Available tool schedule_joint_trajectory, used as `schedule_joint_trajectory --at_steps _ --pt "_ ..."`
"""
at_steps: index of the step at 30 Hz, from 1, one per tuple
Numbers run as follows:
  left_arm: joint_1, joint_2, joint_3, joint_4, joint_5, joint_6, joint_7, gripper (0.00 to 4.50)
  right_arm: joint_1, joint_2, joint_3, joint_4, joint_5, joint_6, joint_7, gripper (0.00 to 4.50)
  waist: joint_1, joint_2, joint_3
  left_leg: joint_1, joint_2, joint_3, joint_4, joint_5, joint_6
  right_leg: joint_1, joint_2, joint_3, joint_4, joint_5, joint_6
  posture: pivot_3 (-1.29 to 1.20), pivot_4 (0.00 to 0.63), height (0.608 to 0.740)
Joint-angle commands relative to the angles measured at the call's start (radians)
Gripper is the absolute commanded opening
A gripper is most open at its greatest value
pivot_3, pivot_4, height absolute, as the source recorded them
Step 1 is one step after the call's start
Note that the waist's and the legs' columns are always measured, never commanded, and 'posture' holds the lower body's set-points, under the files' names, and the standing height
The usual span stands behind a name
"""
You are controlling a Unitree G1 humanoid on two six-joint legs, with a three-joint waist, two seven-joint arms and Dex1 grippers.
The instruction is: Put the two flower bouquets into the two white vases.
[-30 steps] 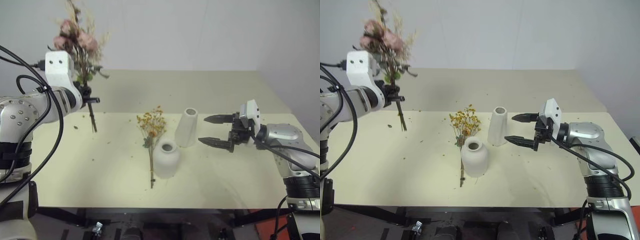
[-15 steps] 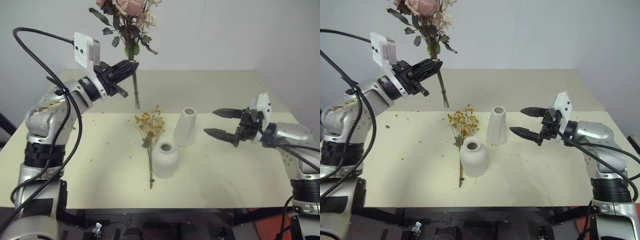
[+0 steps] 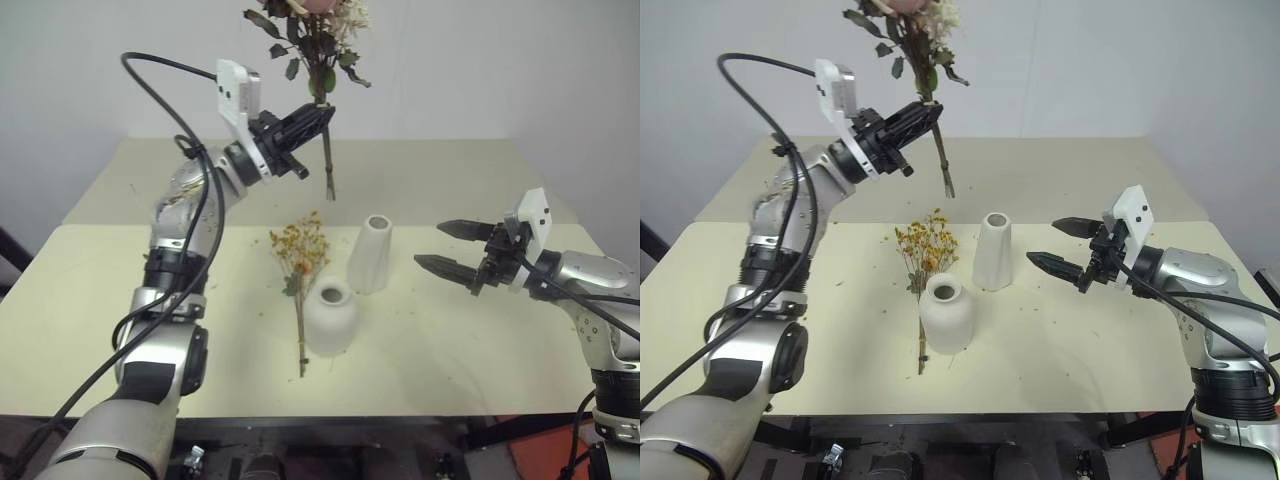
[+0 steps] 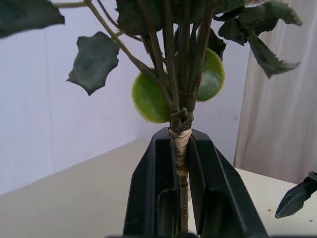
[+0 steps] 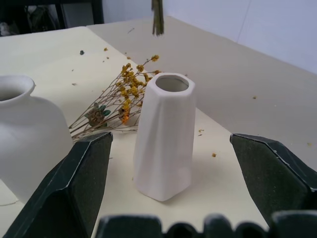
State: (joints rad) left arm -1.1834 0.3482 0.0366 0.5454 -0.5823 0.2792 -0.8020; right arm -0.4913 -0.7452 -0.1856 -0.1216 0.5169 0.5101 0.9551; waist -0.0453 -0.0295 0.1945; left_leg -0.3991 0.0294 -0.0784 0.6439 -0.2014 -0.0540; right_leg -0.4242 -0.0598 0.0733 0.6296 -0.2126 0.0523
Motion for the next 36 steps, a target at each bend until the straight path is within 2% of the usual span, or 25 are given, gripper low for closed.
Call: schedule_joint_trajectory --at_steps 1,9,19,36 --pt "-0.069 -0.042 0.028 0.063 0.032 -0.076 -0.041 0.1 0.004 -0.018 -0.043 -0.046 0.022 0.008 -0.021 4.5 0.0 0.0 0.0 0.0 0.0 0.0 0.0 0.0 0.0 0.0 0.0 0.0 0.0 0.0 0.0 0.0 0.15 0.74" --pt "-0.145 -0.13 0.055 0.19 0.07 -0.124 -0.091 0.1 0.025 -0.018 -0.05 -0.067 0.03 0.013 -0.05 4.5 0.001 0.0 0.0 -0.001 0.0 0.0 0.0 0.0 0.0 0.0 0.0 0.0 0.0 0.0 0.0 0.0 0.15 0.74" --pt "-0.124 -0.184 0.037 0.186 0.103 -0.092 -0.139 0.1 0.053 -0.016 -0.066 -0.092 0.039 0.015 -0.07 4.5 0.002 0.0 0.0 0.0 0.0 0.0 0.0 0.0 0.0 0.0 0.0 0.0 0.0 0.0 0.001 0.0 0.15 0.74" --pt "-0.072 -0.187 0.026 0.099 0.125 -0.028 -0.172 0.1 0.064 -0.007 -0.071 -0.089 0.041 0.003 -0.076 4.5 0.002 0.0 0.0 0.0 0.0 0.0 0.0 0.0 0.0 0.0 0.0 0.0 0.0 0.0 0.001 0.0 0.15 0.74"
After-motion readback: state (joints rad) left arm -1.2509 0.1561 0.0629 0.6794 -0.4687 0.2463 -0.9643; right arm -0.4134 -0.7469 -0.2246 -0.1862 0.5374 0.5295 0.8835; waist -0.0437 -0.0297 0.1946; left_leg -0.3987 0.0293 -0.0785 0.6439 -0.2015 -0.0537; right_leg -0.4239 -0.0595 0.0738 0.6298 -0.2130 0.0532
